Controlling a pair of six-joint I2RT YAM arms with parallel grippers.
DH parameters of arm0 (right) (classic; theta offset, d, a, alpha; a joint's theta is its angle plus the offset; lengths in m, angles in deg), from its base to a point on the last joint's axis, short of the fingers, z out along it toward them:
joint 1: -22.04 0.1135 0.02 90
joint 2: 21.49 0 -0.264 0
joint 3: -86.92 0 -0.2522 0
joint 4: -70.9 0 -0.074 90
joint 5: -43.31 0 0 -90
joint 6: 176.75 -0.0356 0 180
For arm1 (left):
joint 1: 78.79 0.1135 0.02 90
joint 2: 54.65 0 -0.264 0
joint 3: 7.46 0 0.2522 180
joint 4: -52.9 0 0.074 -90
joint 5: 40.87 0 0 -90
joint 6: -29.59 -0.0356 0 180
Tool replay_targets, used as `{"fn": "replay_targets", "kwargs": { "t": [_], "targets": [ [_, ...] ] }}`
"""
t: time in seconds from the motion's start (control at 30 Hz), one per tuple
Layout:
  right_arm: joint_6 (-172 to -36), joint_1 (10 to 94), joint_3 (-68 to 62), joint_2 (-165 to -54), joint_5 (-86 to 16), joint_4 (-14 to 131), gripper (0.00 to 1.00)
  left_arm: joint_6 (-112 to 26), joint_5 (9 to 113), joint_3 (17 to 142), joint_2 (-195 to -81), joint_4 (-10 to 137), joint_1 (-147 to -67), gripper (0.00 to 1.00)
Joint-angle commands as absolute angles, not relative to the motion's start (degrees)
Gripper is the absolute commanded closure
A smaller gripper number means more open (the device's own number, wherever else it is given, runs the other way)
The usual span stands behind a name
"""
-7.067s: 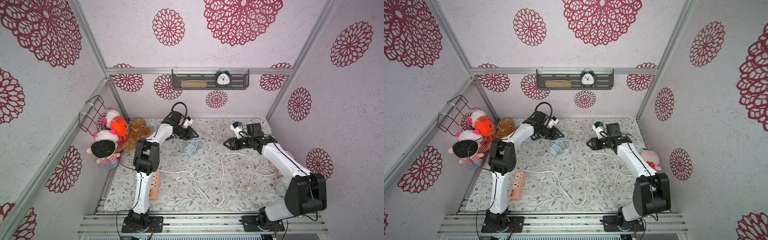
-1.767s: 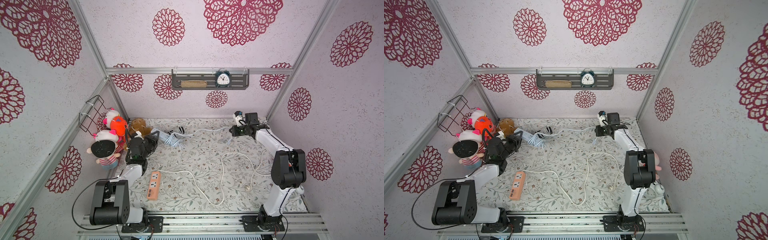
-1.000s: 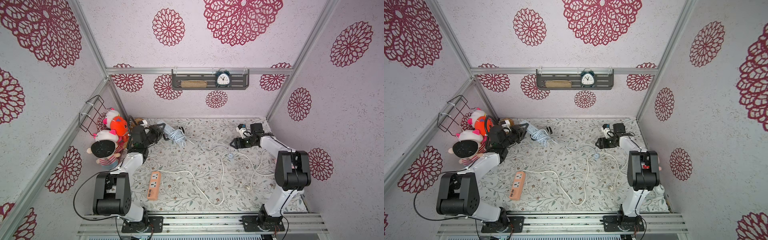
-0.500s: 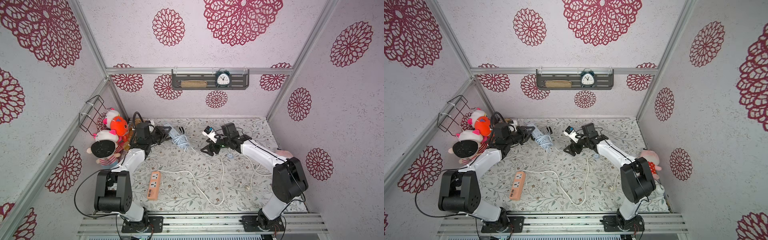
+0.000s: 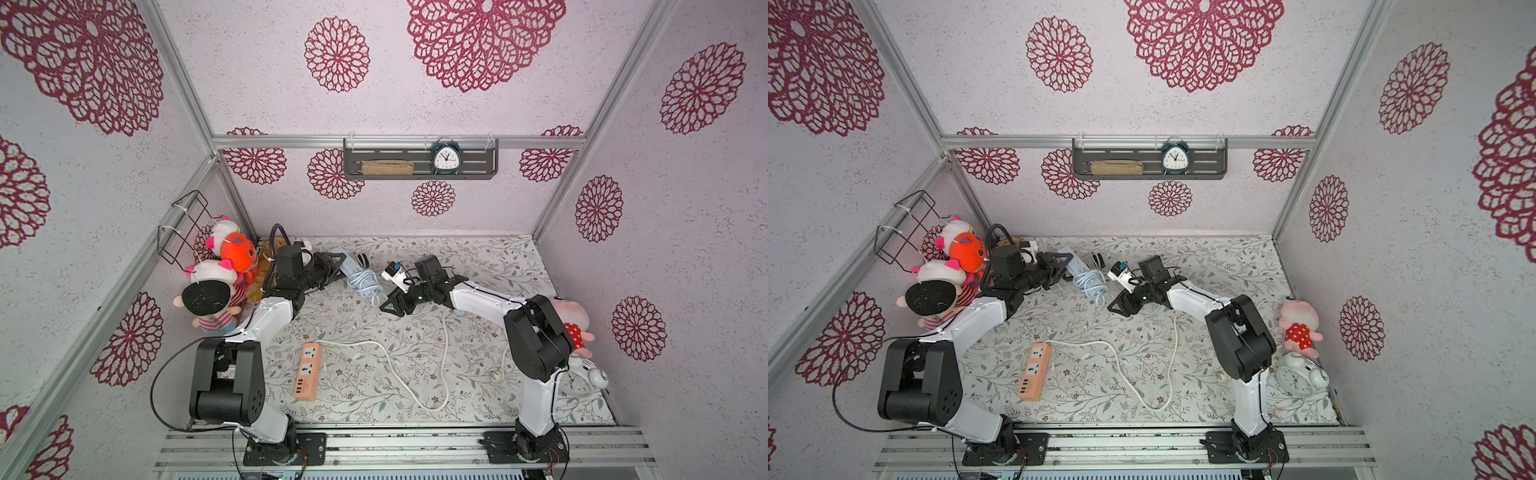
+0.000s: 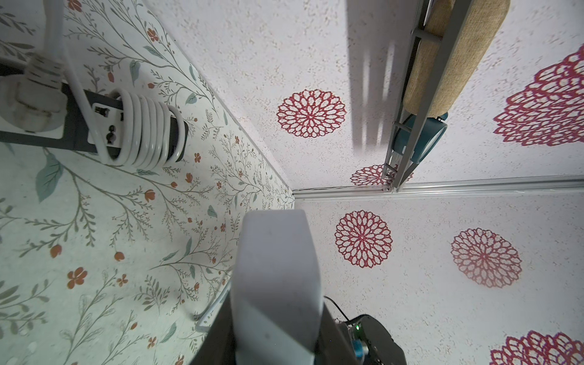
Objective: Unwrap the cord wrapped around the power strip
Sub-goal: Unwrap the power cord from the power strip.
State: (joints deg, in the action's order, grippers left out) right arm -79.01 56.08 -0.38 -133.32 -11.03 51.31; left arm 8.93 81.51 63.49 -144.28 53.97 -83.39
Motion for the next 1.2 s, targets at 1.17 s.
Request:
{"fn": "replay_targets", "kwargs": {
  "t": [1.17],
  "targets": [
    [-82.46,46.12,-18.59,-121.48,-15.57,58.69,1.00,10.55,70.75,67.34,-149.26,44.62,-87.09,1.00]
  ]
}}
